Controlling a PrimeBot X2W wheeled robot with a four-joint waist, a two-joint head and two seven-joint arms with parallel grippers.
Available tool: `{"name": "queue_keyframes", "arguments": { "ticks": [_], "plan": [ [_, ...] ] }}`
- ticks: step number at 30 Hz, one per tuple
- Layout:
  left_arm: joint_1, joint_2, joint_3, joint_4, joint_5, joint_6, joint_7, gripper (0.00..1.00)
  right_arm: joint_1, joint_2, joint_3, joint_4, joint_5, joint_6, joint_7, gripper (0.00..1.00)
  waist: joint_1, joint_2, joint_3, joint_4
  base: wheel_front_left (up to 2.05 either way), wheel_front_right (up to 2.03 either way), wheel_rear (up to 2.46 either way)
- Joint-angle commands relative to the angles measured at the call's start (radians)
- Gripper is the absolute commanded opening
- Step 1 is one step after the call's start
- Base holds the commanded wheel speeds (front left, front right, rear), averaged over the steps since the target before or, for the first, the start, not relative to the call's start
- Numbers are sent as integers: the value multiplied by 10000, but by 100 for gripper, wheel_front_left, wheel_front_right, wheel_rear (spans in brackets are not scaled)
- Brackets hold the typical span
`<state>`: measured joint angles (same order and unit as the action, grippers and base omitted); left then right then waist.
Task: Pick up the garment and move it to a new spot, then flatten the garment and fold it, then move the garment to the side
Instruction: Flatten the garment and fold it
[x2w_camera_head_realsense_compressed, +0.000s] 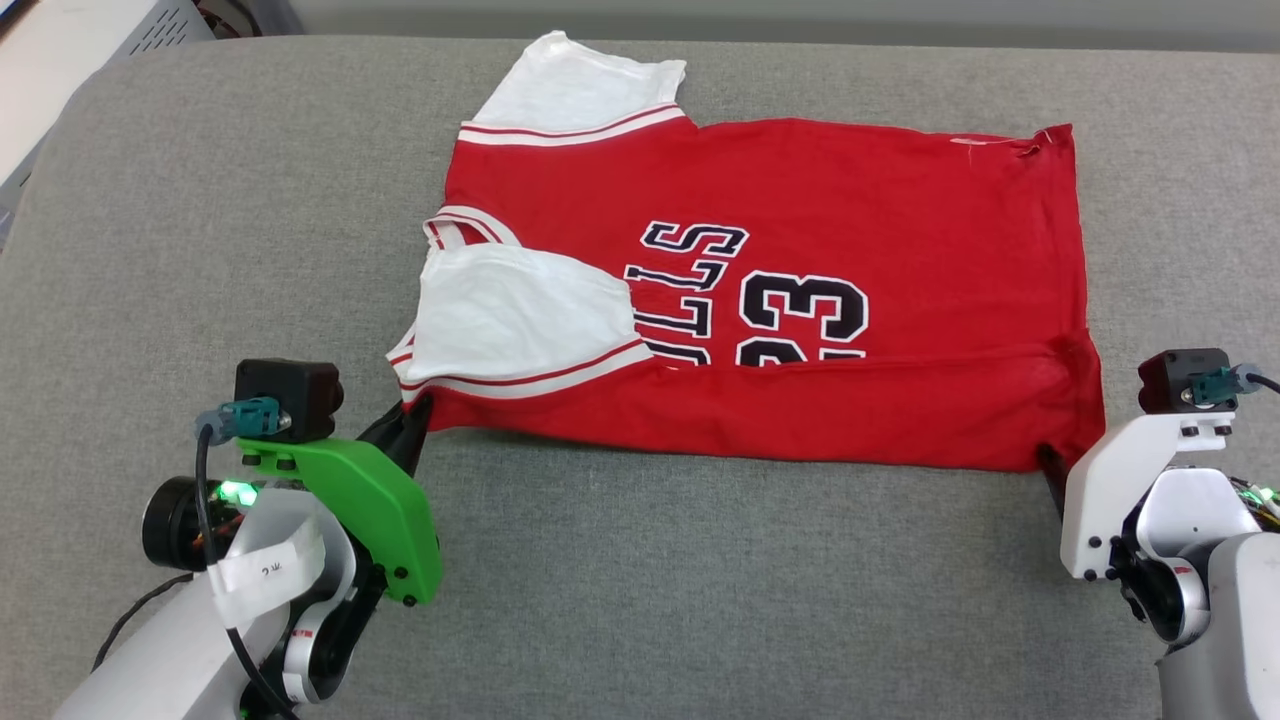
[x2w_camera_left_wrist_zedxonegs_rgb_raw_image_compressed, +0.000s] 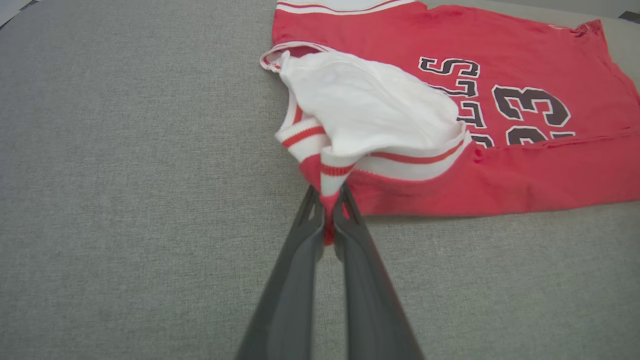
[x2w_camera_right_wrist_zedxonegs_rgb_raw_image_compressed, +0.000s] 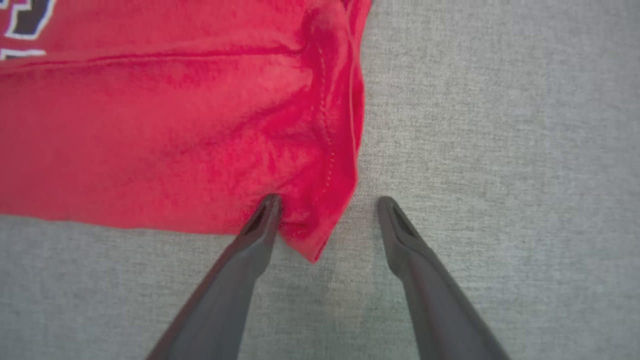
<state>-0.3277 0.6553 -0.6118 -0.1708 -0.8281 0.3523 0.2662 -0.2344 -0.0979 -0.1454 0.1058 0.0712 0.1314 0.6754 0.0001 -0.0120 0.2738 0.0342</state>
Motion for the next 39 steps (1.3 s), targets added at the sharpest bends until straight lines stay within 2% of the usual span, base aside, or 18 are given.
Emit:
{"name": "queue_keyframes", "arguments": {
  "ticks": [1, 4, 5, 6, 13, 23, 28, 32, 39],
  "plan": [
    [116, 70, 1, -30, 148, 72, 9, 0, -191, 56, -54, 164, -134, -7, -105, 100, -1, 120, 55, 1, 0, 0, 0],
    [115, 117, -34, -7, 178, 81, 53, 0, -309, 153, -111, 559, -202, -7, -175, 100, -1, 120, 122, 2, 0, 0, 0],
    [108, 137, -48, 48, 188, 82, 73, 0, -332, 190, -97, 798, -220, -7, -140, 33, -1, 120, 140, 6, 0, 0, 0],
    [106, 149, -56, 83, 196, 83, 83, 0, -337, 204, -96, 875, -220, -7, -138, 0, -1, 120, 137, 6, 0, 0, 0],
    [211, 181, -86, 449, 103, 38, 106, 0, -344, 190, -155, 1101, -168, -7, -290, 0, -1, 120, -160, -39, 0, 0, 0],
    [936, 316, -287, 865, -277, -50, 337, 0, 155, -469, 28, 480, 487, -7, -70, 0, -1, 120, -1156, -122, 0, 0, 0],
    [1581, 435, -700, 784, -524, -164, 777, 0, 990, -998, 191, -191, 1099, -7, 452, 0, -1, 120, -1702, -104, 0, 0, 0],
    [2162, 499, -902, 734, -696, -66, 925, 0, 1729, -1286, 107, -808, 1518, -7, 844, 0, -1, 120, -2035, -145, 0, 0, 0],
    [3068, 404, -1113, 838, -1070, 59, 938, 0, 3159, -1128, -122, -1629, 1808, -7, 1542, 0, -1, 120, -2284, -254, 0, 0, 0]
  ]
}}
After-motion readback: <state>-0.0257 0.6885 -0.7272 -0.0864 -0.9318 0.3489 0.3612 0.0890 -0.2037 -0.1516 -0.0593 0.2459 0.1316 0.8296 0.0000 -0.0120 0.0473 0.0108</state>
